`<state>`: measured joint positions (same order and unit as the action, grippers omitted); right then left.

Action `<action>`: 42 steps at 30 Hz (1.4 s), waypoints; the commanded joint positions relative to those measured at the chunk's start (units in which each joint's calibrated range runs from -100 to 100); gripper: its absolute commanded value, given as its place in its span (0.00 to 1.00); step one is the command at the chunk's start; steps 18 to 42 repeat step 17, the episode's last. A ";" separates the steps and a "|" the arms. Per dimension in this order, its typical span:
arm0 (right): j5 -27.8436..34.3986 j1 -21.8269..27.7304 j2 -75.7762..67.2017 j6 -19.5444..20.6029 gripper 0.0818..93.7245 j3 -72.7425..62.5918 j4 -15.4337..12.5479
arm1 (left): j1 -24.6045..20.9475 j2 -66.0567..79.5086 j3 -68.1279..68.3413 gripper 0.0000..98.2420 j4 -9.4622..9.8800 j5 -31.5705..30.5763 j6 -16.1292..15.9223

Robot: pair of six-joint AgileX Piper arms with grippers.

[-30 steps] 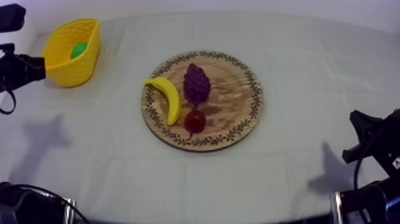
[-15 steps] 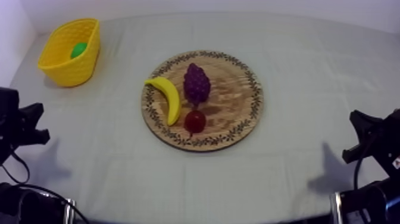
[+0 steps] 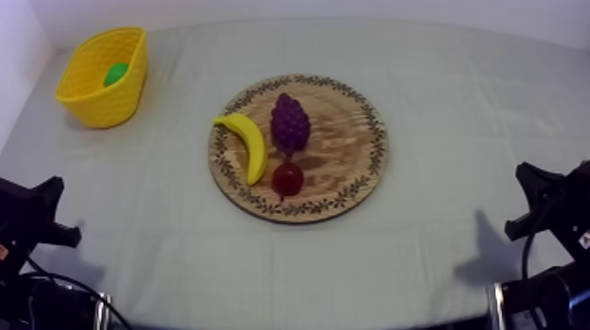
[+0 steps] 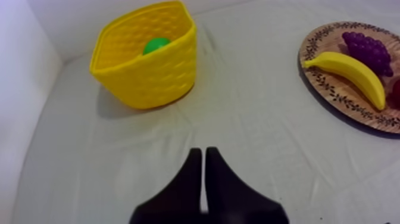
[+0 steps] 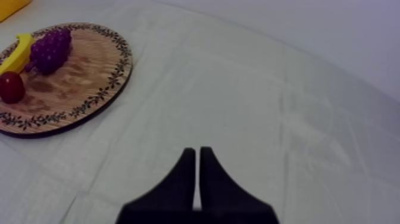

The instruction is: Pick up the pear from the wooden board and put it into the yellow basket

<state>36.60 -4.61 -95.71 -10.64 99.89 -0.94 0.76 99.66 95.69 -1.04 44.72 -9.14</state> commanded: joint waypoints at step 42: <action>0.96 -0.05 -0.04 -0.11 0.00 0.00 -0.34 | -0.42 0.17 4.07 0.00 3.05 -13.44 20.09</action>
